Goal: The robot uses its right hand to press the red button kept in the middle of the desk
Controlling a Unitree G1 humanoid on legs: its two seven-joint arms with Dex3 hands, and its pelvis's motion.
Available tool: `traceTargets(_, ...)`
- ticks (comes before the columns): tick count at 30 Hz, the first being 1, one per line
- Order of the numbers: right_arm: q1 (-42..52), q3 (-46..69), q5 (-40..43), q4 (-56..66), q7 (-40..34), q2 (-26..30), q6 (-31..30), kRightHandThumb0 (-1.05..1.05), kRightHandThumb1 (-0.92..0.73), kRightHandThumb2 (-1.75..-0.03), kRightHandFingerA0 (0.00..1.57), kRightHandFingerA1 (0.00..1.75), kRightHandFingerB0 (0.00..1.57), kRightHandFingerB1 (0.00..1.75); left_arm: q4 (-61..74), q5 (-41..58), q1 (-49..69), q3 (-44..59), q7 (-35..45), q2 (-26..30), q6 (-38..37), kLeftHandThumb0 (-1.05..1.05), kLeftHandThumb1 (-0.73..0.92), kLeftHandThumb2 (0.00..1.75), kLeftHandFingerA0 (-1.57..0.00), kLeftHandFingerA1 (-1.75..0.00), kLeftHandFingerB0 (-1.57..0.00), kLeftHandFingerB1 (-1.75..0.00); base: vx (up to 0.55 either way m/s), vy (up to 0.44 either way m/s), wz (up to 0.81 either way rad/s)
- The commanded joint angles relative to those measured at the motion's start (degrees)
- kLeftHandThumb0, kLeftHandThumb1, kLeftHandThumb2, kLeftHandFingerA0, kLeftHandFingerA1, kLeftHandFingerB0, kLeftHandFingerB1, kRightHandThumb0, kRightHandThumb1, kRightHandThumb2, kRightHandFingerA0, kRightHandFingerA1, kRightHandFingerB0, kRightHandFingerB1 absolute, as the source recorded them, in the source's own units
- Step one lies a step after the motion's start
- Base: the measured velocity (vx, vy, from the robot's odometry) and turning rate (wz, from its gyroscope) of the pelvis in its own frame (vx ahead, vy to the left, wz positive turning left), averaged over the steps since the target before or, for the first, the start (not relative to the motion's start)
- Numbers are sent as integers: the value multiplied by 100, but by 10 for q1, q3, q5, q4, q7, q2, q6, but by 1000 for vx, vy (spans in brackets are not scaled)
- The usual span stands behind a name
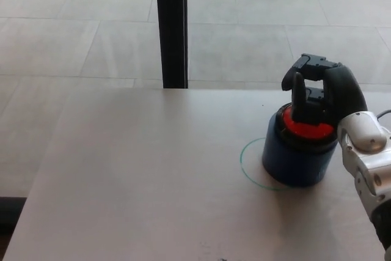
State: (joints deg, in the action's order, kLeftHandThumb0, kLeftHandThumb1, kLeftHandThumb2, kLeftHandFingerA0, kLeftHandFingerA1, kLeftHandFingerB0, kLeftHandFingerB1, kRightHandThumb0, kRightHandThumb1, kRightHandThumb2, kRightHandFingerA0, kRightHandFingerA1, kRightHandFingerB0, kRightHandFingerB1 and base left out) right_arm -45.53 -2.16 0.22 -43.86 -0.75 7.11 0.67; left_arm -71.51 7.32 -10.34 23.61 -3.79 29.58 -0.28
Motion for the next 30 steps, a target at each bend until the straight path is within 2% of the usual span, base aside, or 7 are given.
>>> traceTargets(1,19,8,-6,-15,-11,-11,-47,-21,-45,-124,98,175,80,159,0,6,7,4,-2,12,-2,-50,92,109,-47,-121,-36,-101,0,0,0)
traceTargets(8,-31,60,49,32,5,-71,-55,-19,-52,-125,91,175,75,162,3,8,16,5,5,10,-6,-52,92,115,-56,-101,-43,-87,0,0,0)
traceTargets(9,-38,65,54,38,7,-75,-60,-18,-50,-128,90,175,74,163,3,7,18,4,6,9,-8,-52,92,110,-46,-119,-34,-97,0,0,0)
traceTargets(13,-88,87,69,44,15,-76,-79,-23,-52,-120,93,175,76,163,-1,8,19,7,-4,9,-4,-54,92,107,-48,-120,-34,-98,0,0,0)
traceTargets(18,-176,128,84,45,24,-23,-85,-13,-46,-142,96,175,77,159,-1,9,27,8,-4,8,-8,-53,92,112,-61,-106,-52,-95,0,0,0)
traceTargets(23,-210,162,95,42,48,45,-111,-19,-46,-134,94,175,75,167,-4,14,34,13,1,8,-7,-52,92,110,-44,-118,-32,-96,0,0,0)
traceTargets(30,-207,197,99,38,70,156,-139,-16,-51,-128,91,175,74,161,-10,7,33,12,-4,10,-5,-52,92,106,-48,-118,-37,-97,0,0,0)
